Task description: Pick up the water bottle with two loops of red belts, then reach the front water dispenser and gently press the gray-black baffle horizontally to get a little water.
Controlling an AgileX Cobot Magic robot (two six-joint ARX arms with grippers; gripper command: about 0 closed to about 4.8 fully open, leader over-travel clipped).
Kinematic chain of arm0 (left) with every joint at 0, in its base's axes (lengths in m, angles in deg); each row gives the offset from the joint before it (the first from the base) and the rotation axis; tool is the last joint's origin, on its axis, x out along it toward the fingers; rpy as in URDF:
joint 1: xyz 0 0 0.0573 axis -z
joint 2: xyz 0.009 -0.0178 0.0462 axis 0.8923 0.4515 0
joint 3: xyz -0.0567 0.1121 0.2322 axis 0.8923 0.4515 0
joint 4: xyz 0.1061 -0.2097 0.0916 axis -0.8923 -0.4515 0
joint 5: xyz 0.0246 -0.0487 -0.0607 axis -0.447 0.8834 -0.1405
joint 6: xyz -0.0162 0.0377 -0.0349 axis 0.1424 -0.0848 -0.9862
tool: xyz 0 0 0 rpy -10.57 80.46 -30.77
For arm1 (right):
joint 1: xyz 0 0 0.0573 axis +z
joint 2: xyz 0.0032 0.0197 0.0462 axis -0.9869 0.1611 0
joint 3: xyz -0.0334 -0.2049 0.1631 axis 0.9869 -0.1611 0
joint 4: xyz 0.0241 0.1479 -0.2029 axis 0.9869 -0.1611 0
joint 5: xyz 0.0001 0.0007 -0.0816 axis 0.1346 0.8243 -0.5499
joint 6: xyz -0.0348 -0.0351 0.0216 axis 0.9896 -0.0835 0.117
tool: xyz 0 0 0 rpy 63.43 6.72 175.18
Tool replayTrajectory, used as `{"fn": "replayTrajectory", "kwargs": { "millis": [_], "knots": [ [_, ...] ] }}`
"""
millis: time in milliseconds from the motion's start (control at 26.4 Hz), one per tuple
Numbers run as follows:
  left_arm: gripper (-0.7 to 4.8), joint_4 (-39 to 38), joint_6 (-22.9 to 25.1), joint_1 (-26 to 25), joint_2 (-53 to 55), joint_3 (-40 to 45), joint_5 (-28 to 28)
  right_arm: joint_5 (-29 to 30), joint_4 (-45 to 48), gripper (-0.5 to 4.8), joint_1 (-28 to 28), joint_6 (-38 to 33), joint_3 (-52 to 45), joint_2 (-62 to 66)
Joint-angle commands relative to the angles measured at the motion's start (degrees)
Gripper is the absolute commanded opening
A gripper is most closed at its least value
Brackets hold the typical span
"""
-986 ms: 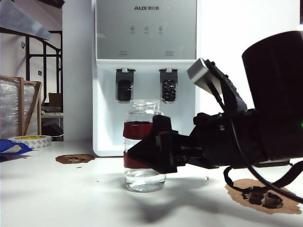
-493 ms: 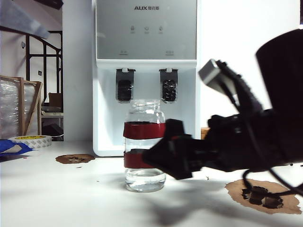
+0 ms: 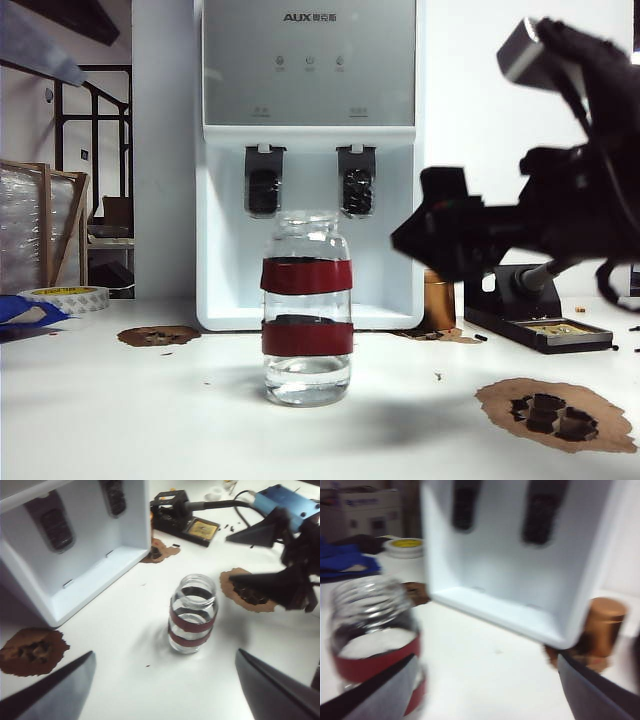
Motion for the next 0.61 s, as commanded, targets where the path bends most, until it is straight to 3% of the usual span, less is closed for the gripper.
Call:
{"fn": "replayTrajectory", "kwargs": {
  "millis": [38,114,152,265,303,341,379,455,607],
  "knots": [
    [4.64,1.73,0.44,-0.13,-0.02,-0.39,-2.49,-1.51,-6.54,4.17,0.13,1.99,0.09,-8.04],
    [4.63,1.9,0.46,-0.17,-0.04,-0.92,-4.44,-3.06,-11.21,2.54,0.13,2.95,0.11,-14.58],
    [4.63,1.99,0.46,-0.17,-0.04,-1.05,-4.59,-3.06,-13.4,2.13,0.13,2.97,0.13,-17.25],
    [4.63,2.62,0.46,-0.17,-0.07,-1.05,-5.81,-3.08,-23.02,2.06,0.13,5.4,0.31,-28.13],
    [4.63,2.62,0.46,-0.17,-0.09,-1.05,-6.1,-3.1,-25.4,1.79,0.13,5.38,0.52,-30.08],
    [4.63,2.75,0.46,-0.17,-0.11,-1.05,-6.49,-3.34,-32.35,0.96,0.13,5.38,1.75,-34.18],
    [4.63,2.8,0.46,-0.17,-0.24,-1.05,-7.32,-3.32,-37.0,0.63,0.13,5.44,2.93,-36.52],
    [4.62,3.02,0.46,-0.17,-1.29,-1.05,-8.9,-3.54,-47.54,0.35,0.13,5.81,6.75,-42.53],
    [4.34,3.56,0.46,-0.22,-4.55,-1.05,-15.34,-4.9,-52.96,-0.04,0.09,6.84,10.49,-46.14]
  ]
}}
